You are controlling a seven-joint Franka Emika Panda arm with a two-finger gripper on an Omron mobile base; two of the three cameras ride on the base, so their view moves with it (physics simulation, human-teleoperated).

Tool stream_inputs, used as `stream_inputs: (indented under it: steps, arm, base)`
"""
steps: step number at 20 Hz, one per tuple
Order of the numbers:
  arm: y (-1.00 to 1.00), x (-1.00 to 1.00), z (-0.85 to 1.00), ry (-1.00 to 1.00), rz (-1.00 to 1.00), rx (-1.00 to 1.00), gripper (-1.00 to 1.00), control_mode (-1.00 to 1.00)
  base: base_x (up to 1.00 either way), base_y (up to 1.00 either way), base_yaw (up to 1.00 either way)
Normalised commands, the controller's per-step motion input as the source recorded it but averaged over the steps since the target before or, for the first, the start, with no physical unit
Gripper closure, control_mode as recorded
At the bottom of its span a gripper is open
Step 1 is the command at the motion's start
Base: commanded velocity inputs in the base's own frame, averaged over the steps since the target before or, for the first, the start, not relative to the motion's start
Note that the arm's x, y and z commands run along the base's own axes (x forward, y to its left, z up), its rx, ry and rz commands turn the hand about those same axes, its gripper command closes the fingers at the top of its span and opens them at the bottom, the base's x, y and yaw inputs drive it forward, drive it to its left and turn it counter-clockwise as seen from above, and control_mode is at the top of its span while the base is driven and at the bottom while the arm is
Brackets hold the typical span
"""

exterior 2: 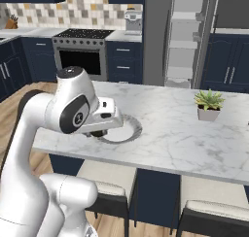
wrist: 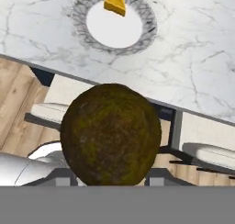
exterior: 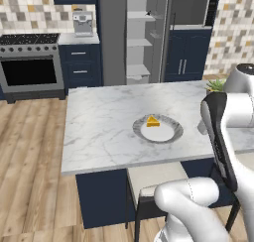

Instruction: Take the cheese, fish, and avocado from the fridge and place them on the plate on the dining counter to create an appetizer plate.

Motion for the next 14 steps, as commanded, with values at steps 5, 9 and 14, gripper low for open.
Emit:
stream_inputs:
  steps: [5,9,14]
  arm:
    - [-0.1,0.98,-0.22,0.08,0.0,0.0,1.0,-1.0]
    - [-0.01,0.86,-0.39,0.08,0.0,0.0,1.0,-1.0]
    - [0.0,0.6,-0.58,0.01,0.0,0.0,1.0,-1.0]
  base:
    - [0.0,0.0,0.0]
    - [0.0,0.0,0.0]
    - [0.0,0.0,0.0]
